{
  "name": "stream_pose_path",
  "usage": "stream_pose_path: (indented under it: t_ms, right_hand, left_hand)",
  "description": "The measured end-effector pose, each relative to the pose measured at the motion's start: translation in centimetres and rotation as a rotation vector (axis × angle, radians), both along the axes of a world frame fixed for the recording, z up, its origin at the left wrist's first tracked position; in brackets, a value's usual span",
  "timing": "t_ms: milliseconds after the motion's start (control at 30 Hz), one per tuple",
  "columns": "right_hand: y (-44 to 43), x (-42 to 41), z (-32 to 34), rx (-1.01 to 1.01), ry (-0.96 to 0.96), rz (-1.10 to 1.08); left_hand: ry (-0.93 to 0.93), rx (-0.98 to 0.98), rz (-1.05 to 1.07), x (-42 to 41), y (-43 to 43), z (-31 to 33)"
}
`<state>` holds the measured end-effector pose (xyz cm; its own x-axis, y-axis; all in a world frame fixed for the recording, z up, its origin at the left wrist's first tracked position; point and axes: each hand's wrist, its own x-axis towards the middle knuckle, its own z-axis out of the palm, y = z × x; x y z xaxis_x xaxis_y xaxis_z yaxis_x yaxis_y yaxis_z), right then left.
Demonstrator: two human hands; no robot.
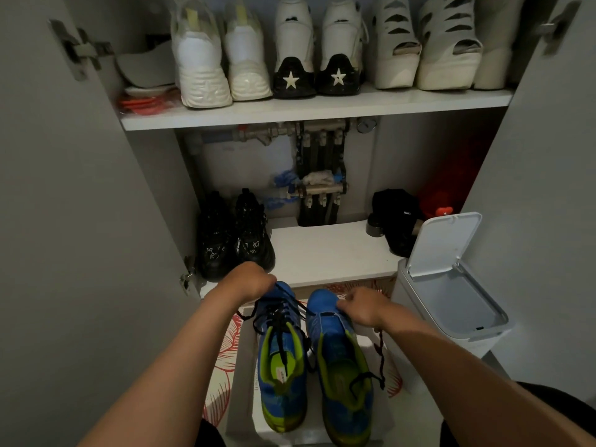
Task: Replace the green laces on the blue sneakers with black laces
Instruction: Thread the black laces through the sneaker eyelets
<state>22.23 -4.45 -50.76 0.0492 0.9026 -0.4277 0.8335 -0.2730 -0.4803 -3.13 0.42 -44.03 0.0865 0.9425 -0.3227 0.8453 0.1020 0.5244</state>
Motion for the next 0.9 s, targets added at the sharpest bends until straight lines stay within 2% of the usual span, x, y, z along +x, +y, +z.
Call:
stream_pose_path:
  t_ms: [100, 267, 333, 567, 667, 767, 900]
  right_hand:
    - [-0.3, 0.2, 2.5, -0.02, 0.243, -0.12]
    - [-0.7, 0.6, 7.5, 0.13, 0.917, -0.253]
    - [-1.0, 0.8, 9.4, 0.19, 1.042, -0.274]
    - [-2.9, -0.4, 14.4, 0.247, 1.124, -0.12]
    - [-4.2, -1.3, 16.1, 0.283, 1.095, -0.096]
    - [-5.1, -2.4, 17.8, 0.389, 0.972, -0.151]
    - [-6.2, -2.8, 20.7, 0.396, 0.961, -0.223]
  left_hand:
    - [-0.289, -0.12, 0.105, 0.0, -0.5, 1.7]
    - [-0.682, -0.253, 0.152, -0.3, -1.4, 5.1]
    - [-0.843, -0.259, 0.167, -0.4, -1.7, 6.5]
    - [-1.061, -0.244, 0.039, 0.2, -4.0, 10.6]
    - [-1.002, -0.096, 0.023, 0.4, -5.1, 12.3]
    - [-0.956, 0.008, 0.013, 0.4, -6.1, 13.5]
    - [-1.047, 0.045, -0.009, 1.0, -7.9, 15.1]
